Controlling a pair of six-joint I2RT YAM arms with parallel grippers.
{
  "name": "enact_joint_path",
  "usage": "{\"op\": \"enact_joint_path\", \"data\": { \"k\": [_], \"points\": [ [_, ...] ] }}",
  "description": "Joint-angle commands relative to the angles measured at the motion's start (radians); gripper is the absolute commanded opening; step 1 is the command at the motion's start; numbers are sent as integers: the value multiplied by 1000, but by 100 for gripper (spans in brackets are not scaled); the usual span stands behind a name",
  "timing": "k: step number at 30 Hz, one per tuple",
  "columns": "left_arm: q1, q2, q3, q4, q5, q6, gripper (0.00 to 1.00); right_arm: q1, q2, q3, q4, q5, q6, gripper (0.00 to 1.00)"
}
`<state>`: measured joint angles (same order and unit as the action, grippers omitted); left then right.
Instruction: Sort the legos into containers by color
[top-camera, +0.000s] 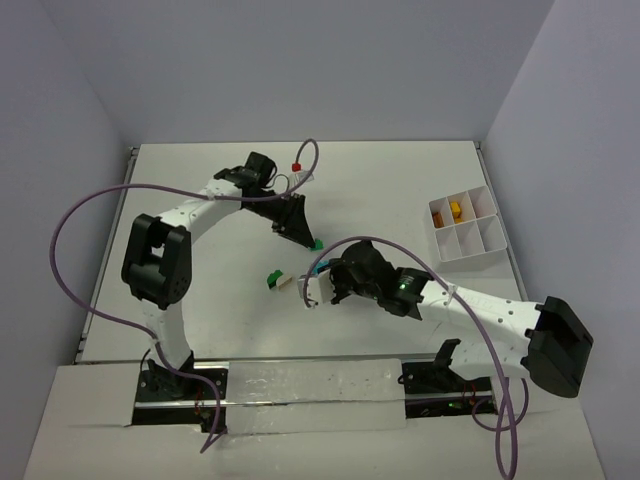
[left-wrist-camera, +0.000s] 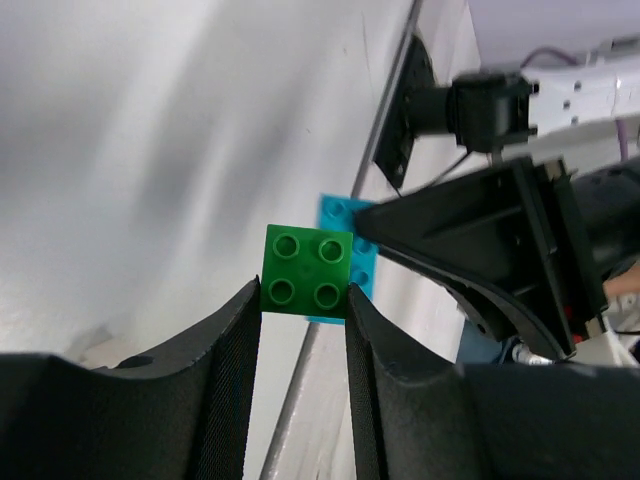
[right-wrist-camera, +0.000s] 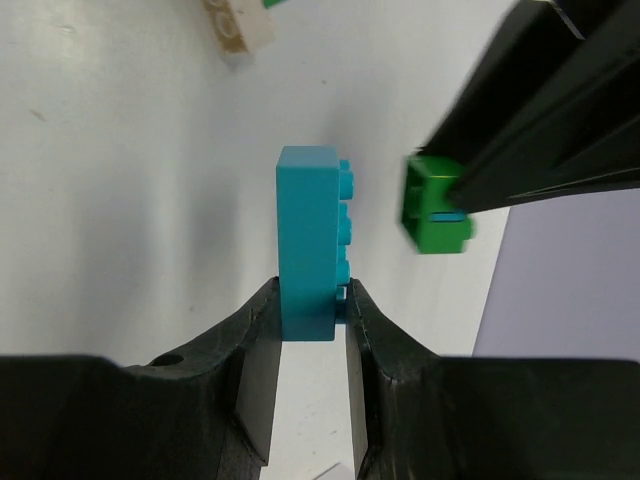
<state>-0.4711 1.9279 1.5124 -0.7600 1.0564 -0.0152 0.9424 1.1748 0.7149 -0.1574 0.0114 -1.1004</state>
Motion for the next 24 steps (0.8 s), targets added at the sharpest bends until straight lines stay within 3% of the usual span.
{"op": "enact_joint_path", "data": {
  "k": [1, 8, 12, 15, 20, 24],
  "points": [
    [72, -66, 8, 152, -5, -96, 0, 32, -50, -21, -17, -34, -22, 0],
    [130, -105, -17, 231, -51, -158, 0, 40, -47, -5, -52, -17, 12, 0],
    [170, -145, -19, 261, -146, -174, 0, -27, -64, 42, -190, 44, 118, 0],
    [187, -174, -12, 257, -215, -163, 0, -162, -88, 97, -300, 57, 198, 0],
    [187, -207, -38, 293, -251, -179, 0, -530, -107, 256, -530, -1, 337, 0],
    [187, -200, -36, 296, -257, -188, 0, -717, -109, 321, -615, -35, 413, 0]
  ]
}}
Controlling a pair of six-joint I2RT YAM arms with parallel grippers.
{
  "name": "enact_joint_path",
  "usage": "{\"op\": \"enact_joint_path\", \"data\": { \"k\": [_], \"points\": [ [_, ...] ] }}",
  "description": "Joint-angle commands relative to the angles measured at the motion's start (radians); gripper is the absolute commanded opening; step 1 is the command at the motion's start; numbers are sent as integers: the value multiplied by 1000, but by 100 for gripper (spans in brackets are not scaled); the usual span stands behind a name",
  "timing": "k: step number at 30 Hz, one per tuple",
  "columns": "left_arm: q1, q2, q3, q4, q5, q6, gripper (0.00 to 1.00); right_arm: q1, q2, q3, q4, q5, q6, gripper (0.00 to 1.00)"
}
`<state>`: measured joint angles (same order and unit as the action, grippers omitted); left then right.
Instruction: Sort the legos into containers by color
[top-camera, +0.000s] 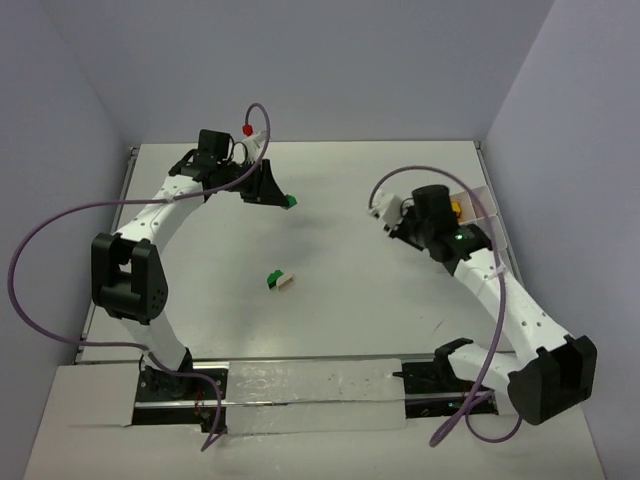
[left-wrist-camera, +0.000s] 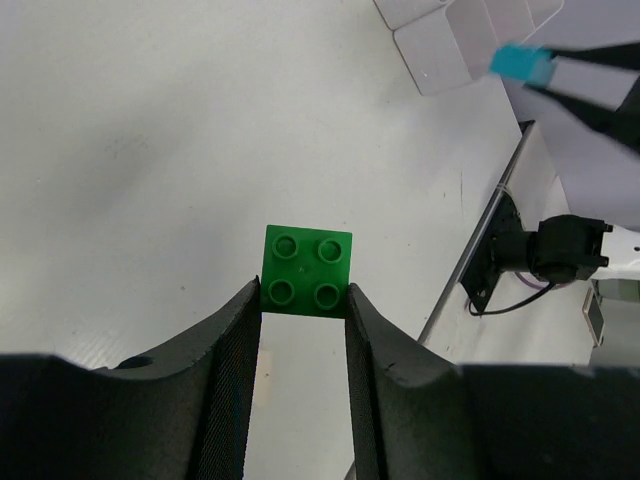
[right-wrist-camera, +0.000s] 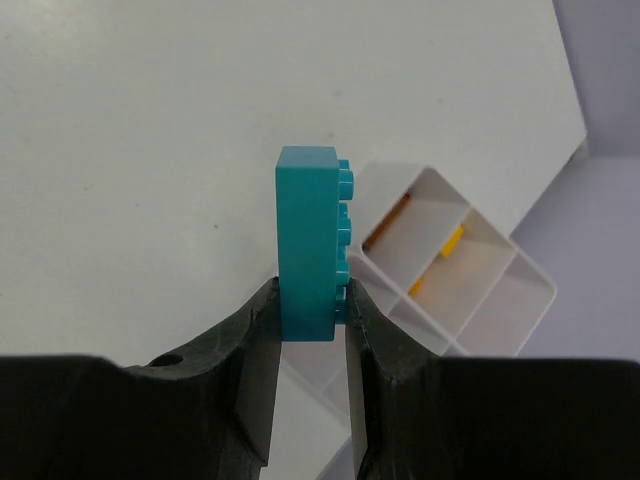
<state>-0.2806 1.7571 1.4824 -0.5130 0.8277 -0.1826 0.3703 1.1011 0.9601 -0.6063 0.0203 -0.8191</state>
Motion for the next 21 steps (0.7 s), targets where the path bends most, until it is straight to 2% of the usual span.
{"op": "enact_joint_path", "data": {
  "k": [1, 5, 8, 21],
  "points": [
    [-3, -29, -4, 50, -29, -22, 0, -218, -33, 86, -184, -61, 155, 0],
    [-3, -36, 1, 41, -33, -13, 0, -429, 3, 130, -234, -121, 209, 0],
    [-3, -44, 11, 25, -37, 13, 0, -506, 12, 156, -254, -140, 235, 0],
    [-3, -43, 80, -61, -100, 124, 0, -530, 5, 175, -289, -139, 290, 0]
  ]
}}
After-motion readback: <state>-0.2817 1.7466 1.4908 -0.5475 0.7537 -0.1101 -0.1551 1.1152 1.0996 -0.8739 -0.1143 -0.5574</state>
